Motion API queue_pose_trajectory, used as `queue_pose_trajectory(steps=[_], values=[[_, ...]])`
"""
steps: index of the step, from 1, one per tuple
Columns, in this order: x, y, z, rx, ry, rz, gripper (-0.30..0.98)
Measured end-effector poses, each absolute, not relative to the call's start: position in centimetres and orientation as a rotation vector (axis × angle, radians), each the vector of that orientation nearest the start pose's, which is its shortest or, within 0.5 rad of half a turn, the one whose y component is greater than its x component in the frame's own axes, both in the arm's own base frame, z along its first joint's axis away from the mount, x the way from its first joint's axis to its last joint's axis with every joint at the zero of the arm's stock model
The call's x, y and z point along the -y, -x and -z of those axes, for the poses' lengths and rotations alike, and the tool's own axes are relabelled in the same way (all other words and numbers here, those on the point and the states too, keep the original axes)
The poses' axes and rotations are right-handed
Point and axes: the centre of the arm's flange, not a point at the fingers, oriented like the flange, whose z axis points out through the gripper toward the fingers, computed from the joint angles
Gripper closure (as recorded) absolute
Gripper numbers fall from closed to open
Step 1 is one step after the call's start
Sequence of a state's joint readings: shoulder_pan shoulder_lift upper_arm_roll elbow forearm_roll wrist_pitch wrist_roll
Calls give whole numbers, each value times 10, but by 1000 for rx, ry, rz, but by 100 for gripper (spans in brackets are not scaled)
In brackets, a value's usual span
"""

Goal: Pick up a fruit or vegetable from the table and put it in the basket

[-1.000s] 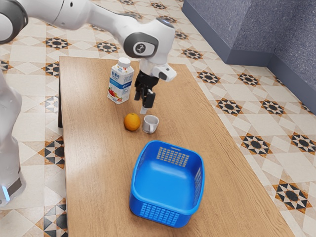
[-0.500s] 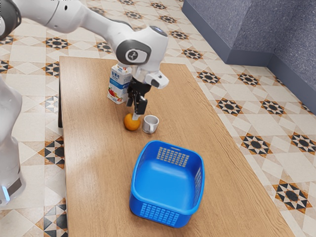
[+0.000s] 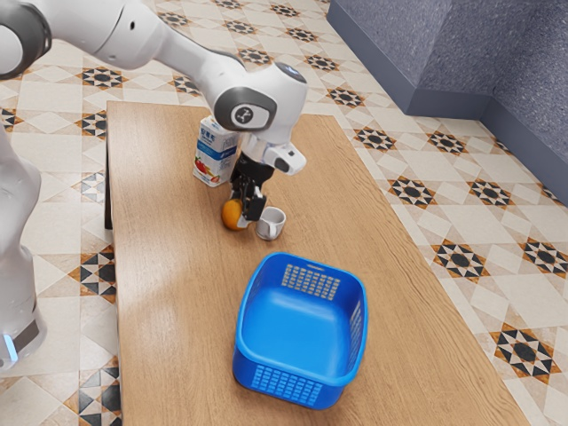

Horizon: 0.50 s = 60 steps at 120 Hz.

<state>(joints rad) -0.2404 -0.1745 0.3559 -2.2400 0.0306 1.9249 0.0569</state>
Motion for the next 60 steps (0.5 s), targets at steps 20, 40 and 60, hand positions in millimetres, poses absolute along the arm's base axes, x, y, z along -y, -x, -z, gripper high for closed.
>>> queue_pose_trajectory(steps=[20,40,60], values=[[-54,-474,-438,38,3184,-185,31],[-33,-469,-496,-47,3187,11,32],[42,-468,-571,-283,3114,212,31]])
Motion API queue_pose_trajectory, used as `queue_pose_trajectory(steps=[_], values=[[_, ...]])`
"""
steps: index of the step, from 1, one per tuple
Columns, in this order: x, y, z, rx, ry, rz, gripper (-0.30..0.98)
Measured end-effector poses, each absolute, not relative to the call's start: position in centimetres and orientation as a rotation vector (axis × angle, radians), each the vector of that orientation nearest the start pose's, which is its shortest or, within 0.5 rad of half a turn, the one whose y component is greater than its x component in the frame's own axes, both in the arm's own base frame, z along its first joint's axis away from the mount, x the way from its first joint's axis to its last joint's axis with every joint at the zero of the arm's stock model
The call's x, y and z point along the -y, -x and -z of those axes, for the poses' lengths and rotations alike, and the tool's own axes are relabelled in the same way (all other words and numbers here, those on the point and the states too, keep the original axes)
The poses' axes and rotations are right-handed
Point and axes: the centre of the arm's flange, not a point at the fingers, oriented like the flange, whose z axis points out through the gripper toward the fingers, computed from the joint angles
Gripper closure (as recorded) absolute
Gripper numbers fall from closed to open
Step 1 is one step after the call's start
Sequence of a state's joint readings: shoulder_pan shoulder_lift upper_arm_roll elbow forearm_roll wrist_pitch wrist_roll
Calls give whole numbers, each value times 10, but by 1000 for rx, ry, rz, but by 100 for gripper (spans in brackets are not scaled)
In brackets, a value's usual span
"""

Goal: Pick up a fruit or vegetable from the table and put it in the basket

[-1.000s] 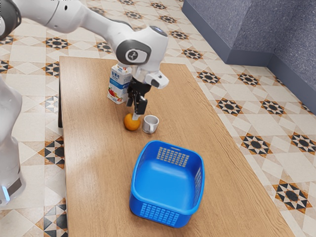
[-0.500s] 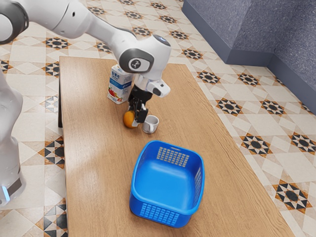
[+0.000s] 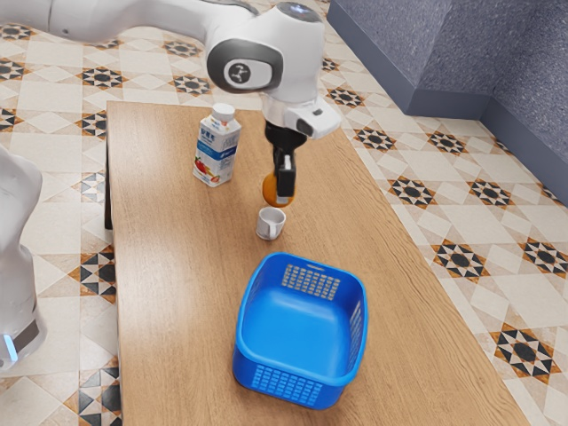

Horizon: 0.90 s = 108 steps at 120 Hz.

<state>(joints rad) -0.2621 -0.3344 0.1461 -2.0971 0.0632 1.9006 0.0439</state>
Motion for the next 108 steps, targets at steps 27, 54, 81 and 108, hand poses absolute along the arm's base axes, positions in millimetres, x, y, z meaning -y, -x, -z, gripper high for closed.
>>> queue_pose_trajectory(steps=[27,54,81,108], values=[[162,-452,-591,-606,3015,243,32],[220,-456,-568,-751,2983,163,32],[240,-457,-567,-807,2972,160,28],[246,-457,-579,-831,2970,196,6]])
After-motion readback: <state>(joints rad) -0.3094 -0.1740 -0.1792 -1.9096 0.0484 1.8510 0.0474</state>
